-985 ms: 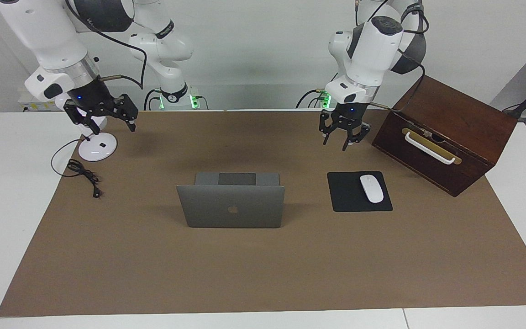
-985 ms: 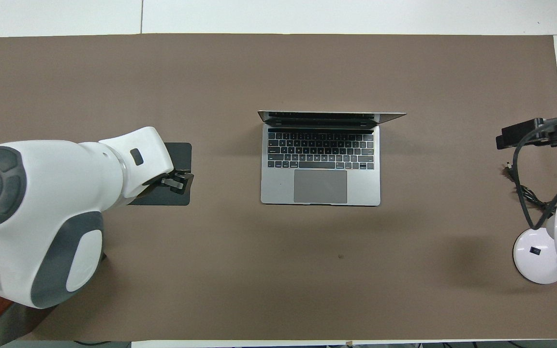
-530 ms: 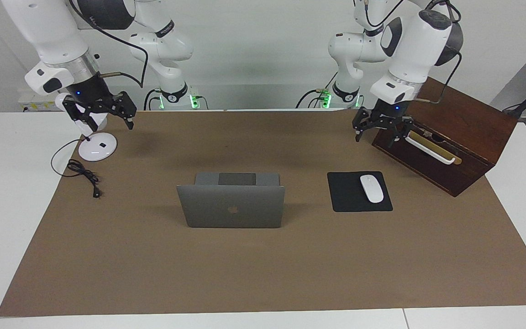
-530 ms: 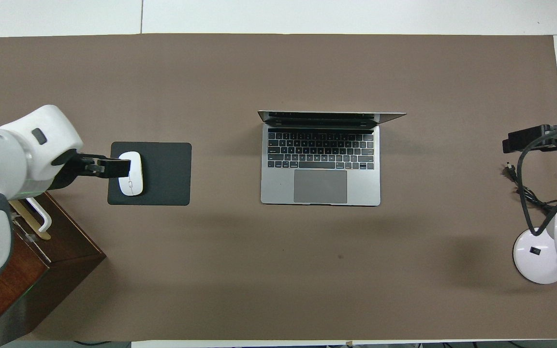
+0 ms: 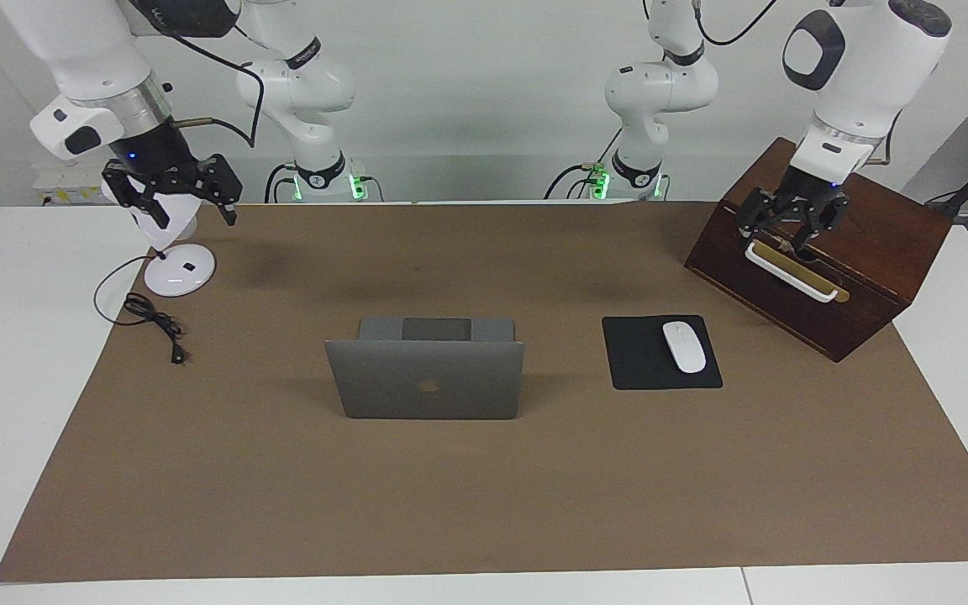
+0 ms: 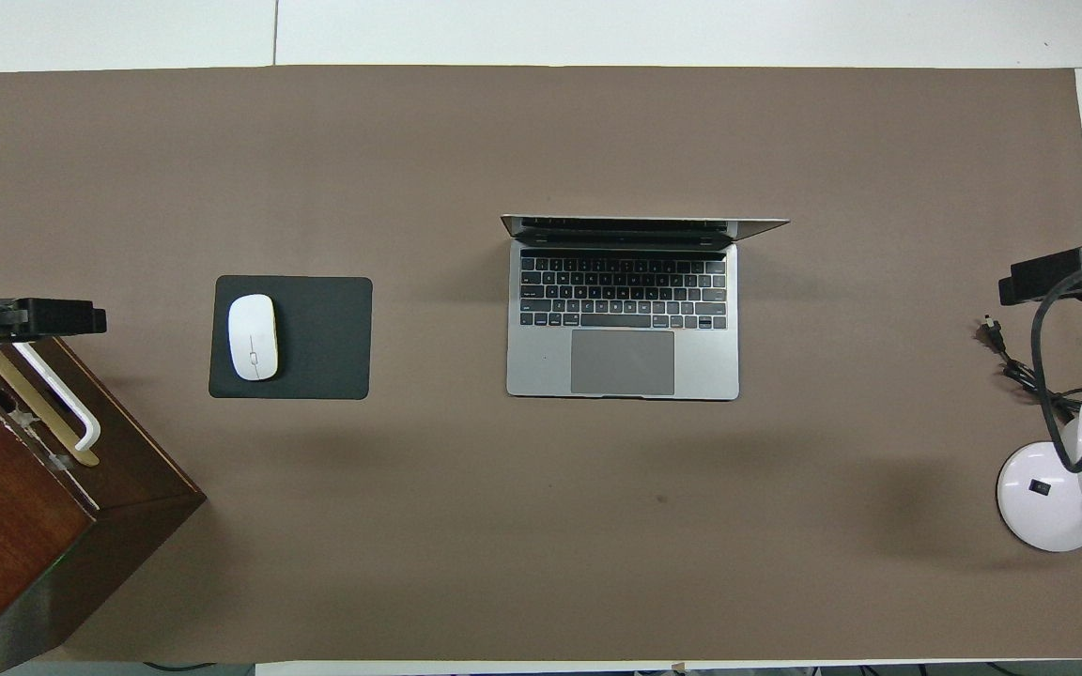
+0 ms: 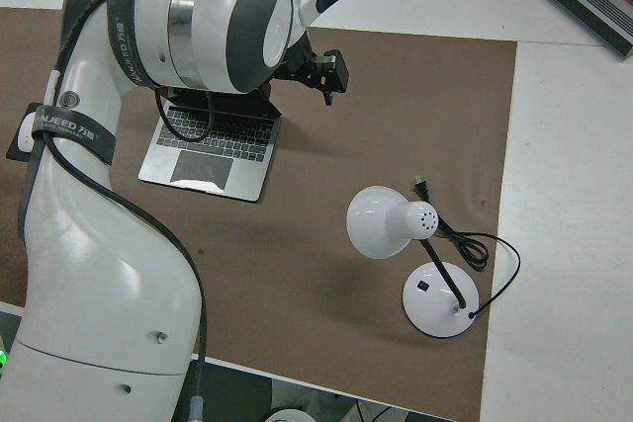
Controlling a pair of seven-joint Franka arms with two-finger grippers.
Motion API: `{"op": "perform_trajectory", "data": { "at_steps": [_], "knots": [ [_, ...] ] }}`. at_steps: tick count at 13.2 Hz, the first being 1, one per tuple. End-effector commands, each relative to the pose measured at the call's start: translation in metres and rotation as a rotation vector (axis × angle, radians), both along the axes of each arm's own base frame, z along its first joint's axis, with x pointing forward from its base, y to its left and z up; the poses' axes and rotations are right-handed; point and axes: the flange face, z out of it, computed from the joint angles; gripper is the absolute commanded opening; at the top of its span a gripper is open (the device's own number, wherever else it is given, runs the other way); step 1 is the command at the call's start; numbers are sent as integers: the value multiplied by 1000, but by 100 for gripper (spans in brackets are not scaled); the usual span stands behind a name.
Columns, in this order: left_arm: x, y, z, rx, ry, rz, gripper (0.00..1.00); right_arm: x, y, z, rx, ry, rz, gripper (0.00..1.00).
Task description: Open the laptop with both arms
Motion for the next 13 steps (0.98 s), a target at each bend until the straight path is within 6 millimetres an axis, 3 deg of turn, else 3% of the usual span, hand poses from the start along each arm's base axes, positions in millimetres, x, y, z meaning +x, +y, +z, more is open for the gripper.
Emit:
{"op": "perform_trajectory", "data": {
  "at_steps": [1,4,6,13],
  "knots": [
    [11,-5,25,62,28,-26,100,1,-1,4,-38,0,-12,98],
    [27,-19,58,61,50,-54,100,3,2,8,-37,-2,-6,98],
    [33,-20,70,56,79,-58,100,1,1,8,-30,8,-13,98],
    [26,-21,53,57,142,-60,100,-2,0,6,-25,26,-20,98]
  ]
}}
